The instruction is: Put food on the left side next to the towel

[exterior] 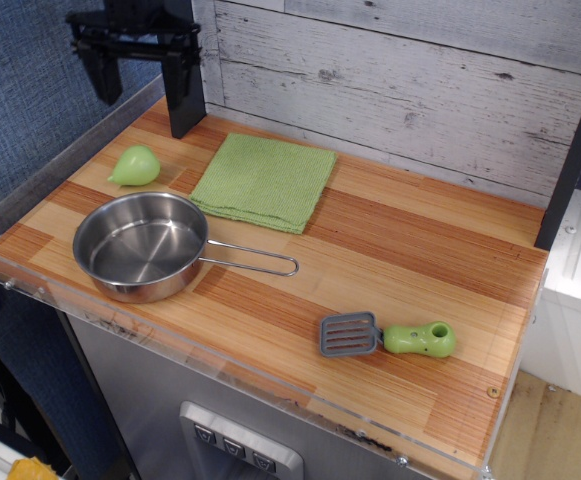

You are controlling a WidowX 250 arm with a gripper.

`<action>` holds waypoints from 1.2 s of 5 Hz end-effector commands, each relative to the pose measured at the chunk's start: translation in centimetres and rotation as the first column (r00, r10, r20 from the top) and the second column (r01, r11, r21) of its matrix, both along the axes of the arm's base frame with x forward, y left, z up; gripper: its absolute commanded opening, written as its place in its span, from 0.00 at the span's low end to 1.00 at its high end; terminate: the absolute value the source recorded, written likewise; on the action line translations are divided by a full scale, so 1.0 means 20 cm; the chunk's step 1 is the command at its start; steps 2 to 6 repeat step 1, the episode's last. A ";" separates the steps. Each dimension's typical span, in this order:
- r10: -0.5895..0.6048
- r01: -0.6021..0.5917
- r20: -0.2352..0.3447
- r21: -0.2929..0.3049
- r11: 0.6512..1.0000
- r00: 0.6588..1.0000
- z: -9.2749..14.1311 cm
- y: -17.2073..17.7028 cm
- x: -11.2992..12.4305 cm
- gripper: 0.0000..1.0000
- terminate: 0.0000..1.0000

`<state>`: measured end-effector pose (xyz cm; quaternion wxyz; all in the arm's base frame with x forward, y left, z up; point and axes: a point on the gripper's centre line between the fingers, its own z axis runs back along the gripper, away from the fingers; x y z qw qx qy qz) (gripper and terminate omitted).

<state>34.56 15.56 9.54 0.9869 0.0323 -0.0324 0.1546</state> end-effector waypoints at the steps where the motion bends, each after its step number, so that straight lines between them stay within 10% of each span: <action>1: -0.176 0.172 0.080 0.061 0.983 0.981 0.29 -0.27 -0.05 1.00 1.00; 6: -0.176 0.172 0.080 0.061 0.983 0.981 0.29 -0.27 -0.05 1.00 1.00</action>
